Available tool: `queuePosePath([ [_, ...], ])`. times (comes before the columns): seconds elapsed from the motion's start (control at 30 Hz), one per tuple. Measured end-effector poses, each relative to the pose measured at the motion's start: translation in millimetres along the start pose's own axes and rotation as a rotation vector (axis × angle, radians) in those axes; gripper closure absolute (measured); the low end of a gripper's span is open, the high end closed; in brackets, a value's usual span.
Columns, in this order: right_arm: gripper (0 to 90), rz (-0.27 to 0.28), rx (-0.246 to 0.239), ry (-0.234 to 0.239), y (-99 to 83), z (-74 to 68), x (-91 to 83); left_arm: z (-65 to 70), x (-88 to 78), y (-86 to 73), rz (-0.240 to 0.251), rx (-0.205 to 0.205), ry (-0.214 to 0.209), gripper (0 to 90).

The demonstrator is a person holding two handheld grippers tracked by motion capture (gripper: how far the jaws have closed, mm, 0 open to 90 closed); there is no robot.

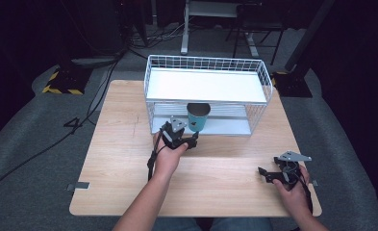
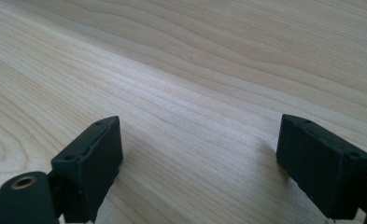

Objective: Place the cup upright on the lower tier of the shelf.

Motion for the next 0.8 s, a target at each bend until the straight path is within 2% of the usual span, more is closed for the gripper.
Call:
queuePosePath([
  [0.1, 15.0, 0.001, 0.001, 0.002, 0.1, -0.1, 0.1, -1.0, -11.8, -1.5, -0.012, -0.006, 0.010, 28.5],
  [0.23, 15.0, 0.000, 0.000, 0.000, 0.0, 0.0, 0.0, 1.8, -26.4, -4.2, -0.011, 0.030, 0.009, 28.8],
  [0.33, 15.0, 0.001, 0.003, 0.005, 0.4, 0.1, 0.3, 4.1, -38.1, -8.5, -0.018, 0.052, 0.000, 28.7],
  [0.5, 15.0, -0.003, 0.014, -0.007, 2.3, -1.1, 2.0, 4.1, -53.0, -16.4, -0.030, 0.055, -0.019, 27.5],
  [0.6, 15.0, -0.003, 0.013, -0.006, 2.3, -1.3, 1.9, 0.4, -63.0, -21.5, -0.036, 0.067, -0.018, 27.1],
  [0.8, 15.0, -0.003, 0.013, -0.006, 2.3, -1.3, 2.0, -9.5, -80.5, -31.9, -0.036, 0.058, -0.021, 26.3],
])
Point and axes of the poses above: each handheld gripper's, and its own axes: x roughly forward along the jaws, y roughly out of its top, z roughly to its right, the point moved 8 cm from there along x, roughly forward along the jaws, and after that the axes turned 14 degrees about -x, right-handed, at the moved point
